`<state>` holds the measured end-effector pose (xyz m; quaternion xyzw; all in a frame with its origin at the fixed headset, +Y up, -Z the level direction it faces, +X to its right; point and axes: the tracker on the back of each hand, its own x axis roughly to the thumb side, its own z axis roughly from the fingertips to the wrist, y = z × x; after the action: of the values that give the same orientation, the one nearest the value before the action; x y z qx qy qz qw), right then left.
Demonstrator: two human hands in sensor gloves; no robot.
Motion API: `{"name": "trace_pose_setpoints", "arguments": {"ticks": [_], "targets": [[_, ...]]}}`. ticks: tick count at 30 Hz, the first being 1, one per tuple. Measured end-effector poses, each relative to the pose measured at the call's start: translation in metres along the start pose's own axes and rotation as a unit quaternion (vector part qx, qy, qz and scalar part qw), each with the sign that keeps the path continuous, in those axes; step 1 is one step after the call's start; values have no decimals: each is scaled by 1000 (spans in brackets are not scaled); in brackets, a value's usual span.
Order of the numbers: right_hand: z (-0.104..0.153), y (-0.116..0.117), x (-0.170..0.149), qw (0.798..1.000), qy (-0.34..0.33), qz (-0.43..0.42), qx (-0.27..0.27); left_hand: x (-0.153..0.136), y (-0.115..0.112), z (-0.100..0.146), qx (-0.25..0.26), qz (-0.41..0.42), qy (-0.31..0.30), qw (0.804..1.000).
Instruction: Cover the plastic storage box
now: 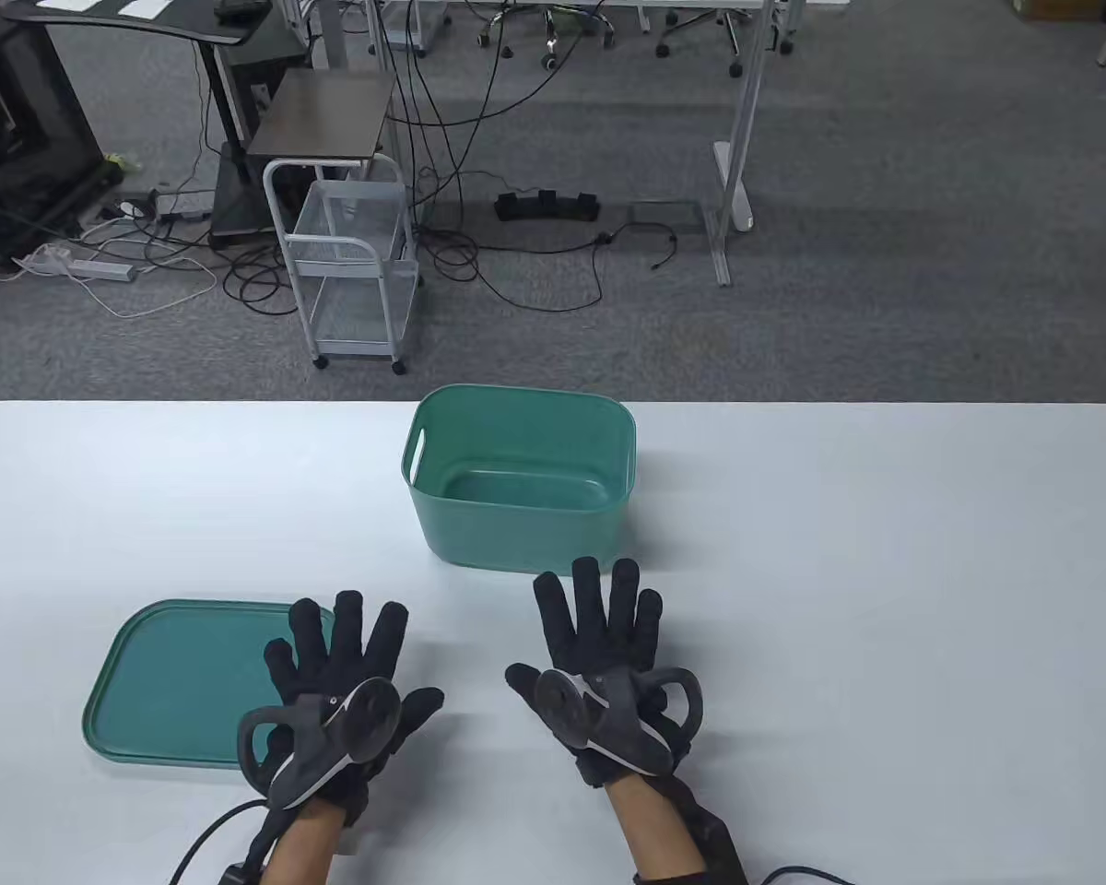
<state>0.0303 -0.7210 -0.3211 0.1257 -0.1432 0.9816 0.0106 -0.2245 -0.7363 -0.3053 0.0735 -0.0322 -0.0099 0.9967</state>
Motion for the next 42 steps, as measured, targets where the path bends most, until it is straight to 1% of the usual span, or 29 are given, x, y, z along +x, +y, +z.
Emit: {"name": "trace_pose_setpoints", "arguments": {"ticks": [10,13,16,18,21,22,23,25,28,30,32,36,42], "targets": [[-1,-2,2,1000,0,0,0,-1,-1,0,-4,10,0,1000],[-9,-13,7,1000,0,-18,-11,0,-2,-1,-9,15,0,1000],[-28,-34,14,998,5,-46,-39,0,-3,0,-12,16,-2,1000],[-43,-51,18,998,9,-48,-41,-1,-3,0,-11,24,1,1000],[-64,-72,21,999,11,-48,-16,-3,-2,1,-8,30,2,1000],[-75,-80,21,999,14,-42,-6,-4,-2,1,-6,33,3,999],[-82,-86,20,999,15,-33,-5,-4,-2,1,-6,35,4,999],[-93,-93,16,1000,21,-21,-4,-4,-2,1,-7,37,5,999],[-111,-100,2,996,65,-49,35,-5,-3,1,-5,42,6,999],[-118,-100,-6,993,81,-65,51,-6,-3,2,-4,47,8,999],[-122,-97,-13,992,92,-64,62,-6,-3,2,-3,51,9,999],[-126,-80,-22,990,95,-59,91,-7,-3,2,-2,56,10,998],[-129,-28,-23,981,92,-38,169,-8,-3,2,-6,57,10,998]]}}
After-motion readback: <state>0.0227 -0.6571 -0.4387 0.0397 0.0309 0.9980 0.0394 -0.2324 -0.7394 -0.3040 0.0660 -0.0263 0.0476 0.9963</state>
